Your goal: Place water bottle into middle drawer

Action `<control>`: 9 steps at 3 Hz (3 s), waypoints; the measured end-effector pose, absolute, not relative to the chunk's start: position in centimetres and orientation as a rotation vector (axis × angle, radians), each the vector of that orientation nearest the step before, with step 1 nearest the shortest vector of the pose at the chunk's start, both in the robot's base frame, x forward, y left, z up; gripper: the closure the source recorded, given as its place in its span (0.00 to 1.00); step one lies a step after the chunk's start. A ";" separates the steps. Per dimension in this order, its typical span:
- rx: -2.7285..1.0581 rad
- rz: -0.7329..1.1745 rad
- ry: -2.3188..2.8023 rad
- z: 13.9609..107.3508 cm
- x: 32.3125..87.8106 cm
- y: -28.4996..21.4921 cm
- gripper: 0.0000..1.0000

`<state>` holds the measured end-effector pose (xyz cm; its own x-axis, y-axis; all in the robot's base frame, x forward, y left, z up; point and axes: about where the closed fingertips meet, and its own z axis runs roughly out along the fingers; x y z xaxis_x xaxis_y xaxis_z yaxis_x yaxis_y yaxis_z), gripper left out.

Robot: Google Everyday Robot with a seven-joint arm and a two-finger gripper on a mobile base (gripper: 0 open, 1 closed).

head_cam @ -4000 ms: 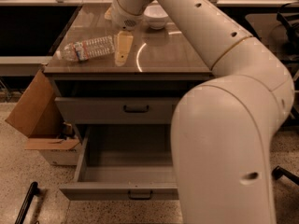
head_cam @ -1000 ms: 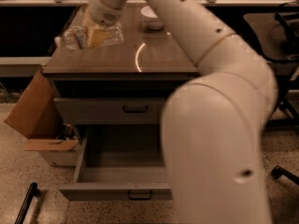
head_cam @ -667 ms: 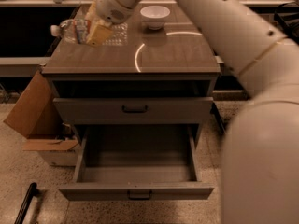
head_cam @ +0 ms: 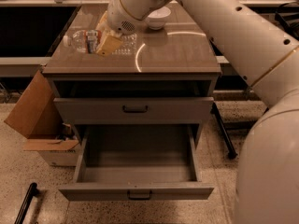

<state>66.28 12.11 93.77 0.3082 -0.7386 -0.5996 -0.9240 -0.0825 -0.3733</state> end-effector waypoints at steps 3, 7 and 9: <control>-1.701 0.383 1.675 88.4 56.7 8.4 1.00; -1.743 0.458 1.874 74.8 51.7 6.8 1.00; -1.605 0.569 1.971 64.6 50.9 5.4 1.00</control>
Offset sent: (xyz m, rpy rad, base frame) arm -0.1336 -0.0428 -0.0972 0.0429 0.1712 -0.1579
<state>50.91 5.37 64.64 -0.1533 -0.7552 -0.6373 -0.9787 0.2050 -0.0075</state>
